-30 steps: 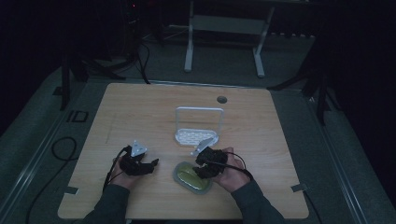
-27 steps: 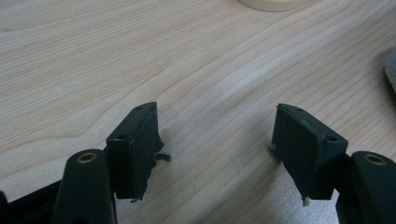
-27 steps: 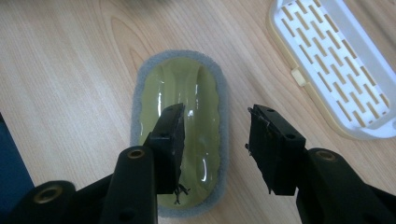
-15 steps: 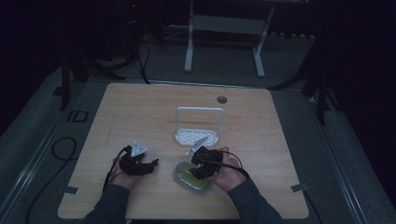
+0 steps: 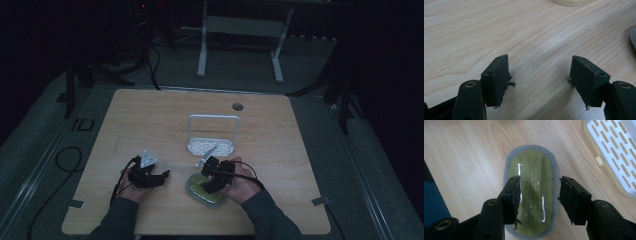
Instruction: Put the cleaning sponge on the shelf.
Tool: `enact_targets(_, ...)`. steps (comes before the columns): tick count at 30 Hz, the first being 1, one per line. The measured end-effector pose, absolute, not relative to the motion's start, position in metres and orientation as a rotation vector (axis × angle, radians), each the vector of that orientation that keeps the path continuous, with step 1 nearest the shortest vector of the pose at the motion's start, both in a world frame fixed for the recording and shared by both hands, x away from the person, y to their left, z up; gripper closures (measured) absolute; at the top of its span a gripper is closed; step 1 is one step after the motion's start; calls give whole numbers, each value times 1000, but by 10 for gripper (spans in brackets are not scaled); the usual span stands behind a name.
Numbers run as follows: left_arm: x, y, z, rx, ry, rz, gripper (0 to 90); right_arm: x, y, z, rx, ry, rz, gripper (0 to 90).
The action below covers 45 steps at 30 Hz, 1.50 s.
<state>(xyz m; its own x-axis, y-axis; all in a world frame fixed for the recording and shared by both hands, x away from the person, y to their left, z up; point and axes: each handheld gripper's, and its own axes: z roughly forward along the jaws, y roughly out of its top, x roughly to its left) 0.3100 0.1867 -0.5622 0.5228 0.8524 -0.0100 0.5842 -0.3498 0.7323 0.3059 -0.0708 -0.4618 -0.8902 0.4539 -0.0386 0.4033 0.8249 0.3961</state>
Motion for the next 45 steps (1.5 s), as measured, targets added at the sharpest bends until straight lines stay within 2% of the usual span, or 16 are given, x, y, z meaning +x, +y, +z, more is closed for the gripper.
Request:
enact_targets(25, 310, 187, -562, 2068, 1164, 495, 323, 315, -60, -470, 675, 2977, 437, 524)
enact_targets(45, 310, 187, -562, 2065, 1165, 496, 323, 321, -48, -474, 650, 3044, 324, 633)
